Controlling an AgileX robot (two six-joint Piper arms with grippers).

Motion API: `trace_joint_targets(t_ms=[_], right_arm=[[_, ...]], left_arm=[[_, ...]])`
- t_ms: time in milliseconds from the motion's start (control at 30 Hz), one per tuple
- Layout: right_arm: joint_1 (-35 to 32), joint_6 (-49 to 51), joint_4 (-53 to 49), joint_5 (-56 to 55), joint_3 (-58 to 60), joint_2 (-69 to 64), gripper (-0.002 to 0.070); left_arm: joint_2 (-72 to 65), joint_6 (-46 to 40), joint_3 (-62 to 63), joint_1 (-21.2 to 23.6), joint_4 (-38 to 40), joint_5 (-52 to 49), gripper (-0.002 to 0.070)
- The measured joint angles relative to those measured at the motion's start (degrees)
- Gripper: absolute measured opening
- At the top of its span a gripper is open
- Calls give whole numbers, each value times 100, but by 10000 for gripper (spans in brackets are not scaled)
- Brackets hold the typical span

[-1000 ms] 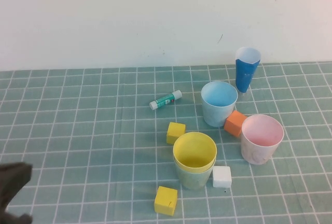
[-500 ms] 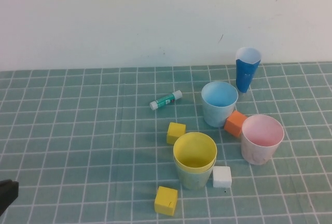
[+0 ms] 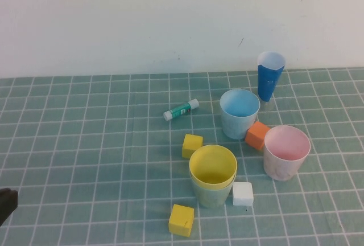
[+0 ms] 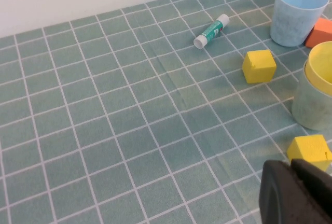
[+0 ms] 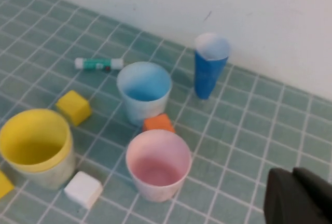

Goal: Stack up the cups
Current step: Pick up the blue cup

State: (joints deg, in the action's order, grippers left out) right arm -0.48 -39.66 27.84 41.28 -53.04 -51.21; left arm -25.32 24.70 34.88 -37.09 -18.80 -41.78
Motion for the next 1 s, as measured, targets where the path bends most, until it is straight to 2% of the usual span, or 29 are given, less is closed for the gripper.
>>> trace_joint_targets(t_ms=[300, 500, 633, 800, 1000], right_arm=[[201, -17, 326, 1889, -2550, -2519, -1], [950, 656, -533, 2820, -4524, -3986, -1], [1229, 1155, -1157, 2949, -5666, -4979, -1], [1474, 1299, -1421, 2971, -6252, -5784, -1], [1811, 1417, -1608, 2971, -6329, -6564, 22]], left_arm=[[0, -270, 0, 0, -61, -60, -1], [0, -307, 0, 0, -220, -60, -1], [0, -321, 0, 0, -290, -60, -1], [0, -321, 0, 0, -292, -60, -1], [0, -321, 0, 0, -337, -60, -1]])
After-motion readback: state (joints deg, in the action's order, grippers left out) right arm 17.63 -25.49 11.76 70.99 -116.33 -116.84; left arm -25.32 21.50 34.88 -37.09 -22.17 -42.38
